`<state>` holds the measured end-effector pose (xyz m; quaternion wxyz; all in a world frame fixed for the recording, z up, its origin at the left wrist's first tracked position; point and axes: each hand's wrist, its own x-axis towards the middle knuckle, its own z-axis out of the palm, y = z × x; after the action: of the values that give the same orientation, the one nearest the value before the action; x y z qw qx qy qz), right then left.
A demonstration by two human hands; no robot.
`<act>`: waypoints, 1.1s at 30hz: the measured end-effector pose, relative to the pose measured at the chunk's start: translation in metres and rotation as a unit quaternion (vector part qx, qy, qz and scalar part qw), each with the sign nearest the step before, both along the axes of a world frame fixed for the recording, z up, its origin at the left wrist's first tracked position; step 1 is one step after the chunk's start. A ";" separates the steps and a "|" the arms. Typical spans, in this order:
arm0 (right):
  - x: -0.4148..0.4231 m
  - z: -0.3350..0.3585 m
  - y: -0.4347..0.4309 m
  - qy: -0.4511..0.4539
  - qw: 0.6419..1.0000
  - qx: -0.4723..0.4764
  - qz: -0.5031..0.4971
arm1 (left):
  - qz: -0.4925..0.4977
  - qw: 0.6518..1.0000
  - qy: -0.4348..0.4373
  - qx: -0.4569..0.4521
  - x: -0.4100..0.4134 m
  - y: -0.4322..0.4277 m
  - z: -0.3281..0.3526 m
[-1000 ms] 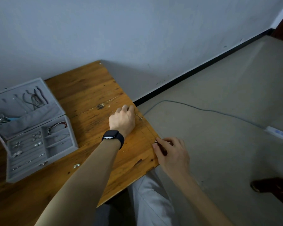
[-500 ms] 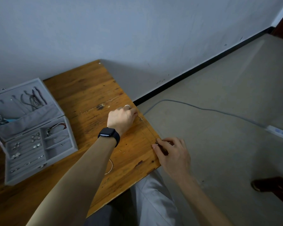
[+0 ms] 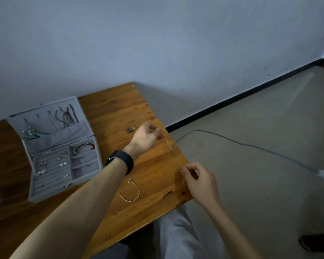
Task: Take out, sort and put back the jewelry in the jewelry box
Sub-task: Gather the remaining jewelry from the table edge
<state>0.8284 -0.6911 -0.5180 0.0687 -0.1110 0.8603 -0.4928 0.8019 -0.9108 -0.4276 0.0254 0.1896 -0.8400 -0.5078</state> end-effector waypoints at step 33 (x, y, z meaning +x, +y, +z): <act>-0.131 0.080 -0.131 -0.137 0.971 -0.185 0.068 | 0.072 0.992 0.010 -0.105 -0.091 -0.144 0.087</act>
<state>0.6970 -0.8225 -0.4377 0.1973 -0.1116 0.7272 -0.6479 0.7114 -1.0551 -0.3407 0.0904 0.2409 -0.8726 -0.4152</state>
